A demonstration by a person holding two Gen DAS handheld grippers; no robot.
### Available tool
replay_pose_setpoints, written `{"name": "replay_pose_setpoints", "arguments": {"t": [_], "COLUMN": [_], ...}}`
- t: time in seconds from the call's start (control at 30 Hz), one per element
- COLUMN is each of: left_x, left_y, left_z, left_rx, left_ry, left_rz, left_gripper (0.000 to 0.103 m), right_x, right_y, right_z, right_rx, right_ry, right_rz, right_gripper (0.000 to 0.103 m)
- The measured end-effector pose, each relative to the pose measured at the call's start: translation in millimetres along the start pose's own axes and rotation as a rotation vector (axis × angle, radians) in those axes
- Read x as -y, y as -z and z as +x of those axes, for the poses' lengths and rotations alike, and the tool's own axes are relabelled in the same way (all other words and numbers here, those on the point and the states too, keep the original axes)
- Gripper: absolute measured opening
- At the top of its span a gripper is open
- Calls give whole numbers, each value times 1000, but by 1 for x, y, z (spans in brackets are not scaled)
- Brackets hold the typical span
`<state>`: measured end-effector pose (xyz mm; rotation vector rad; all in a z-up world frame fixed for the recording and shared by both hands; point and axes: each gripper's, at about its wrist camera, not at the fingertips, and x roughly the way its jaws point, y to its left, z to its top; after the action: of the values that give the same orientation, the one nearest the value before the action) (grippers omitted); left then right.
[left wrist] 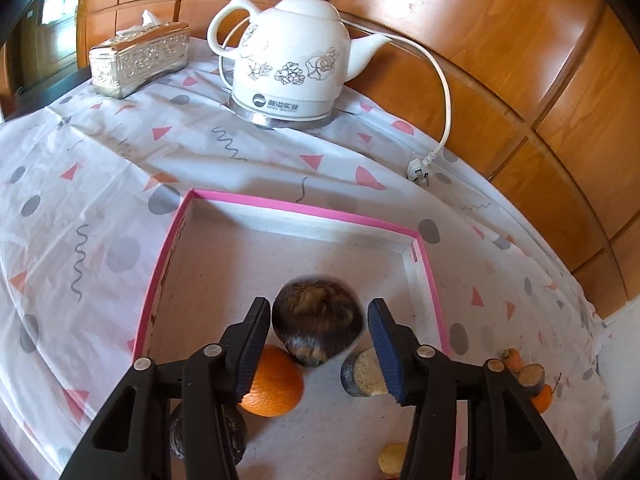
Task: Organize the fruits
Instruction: 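Carry the dark round fruit with the left tool into the tray, release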
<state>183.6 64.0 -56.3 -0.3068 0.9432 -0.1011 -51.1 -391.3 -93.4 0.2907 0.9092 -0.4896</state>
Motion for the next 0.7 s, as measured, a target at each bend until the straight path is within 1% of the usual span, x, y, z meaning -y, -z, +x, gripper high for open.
{"name": "replay_pose_setpoints", "arguments": {"t": [0.2, 0.4, 0.7], "left_x": [5, 13, 20], "left_y": [5, 21, 49], "left_z": [-15, -39, -74], "left_rx": [34, 66, 106], "left_ry": [-21, -47, -32], "left_rz": [17, 51, 115], "left_gripper": [54, 60, 62], "right_x": [0, -3, -8], "right_y": [1, 2, 3], "right_z": [0, 0, 0], "right_rx": [2, 2, 1], "right_ry": [-1, -7, -17], "right_rz": [2, -3, -15], "right_gripper": [35, 35, 35]}}
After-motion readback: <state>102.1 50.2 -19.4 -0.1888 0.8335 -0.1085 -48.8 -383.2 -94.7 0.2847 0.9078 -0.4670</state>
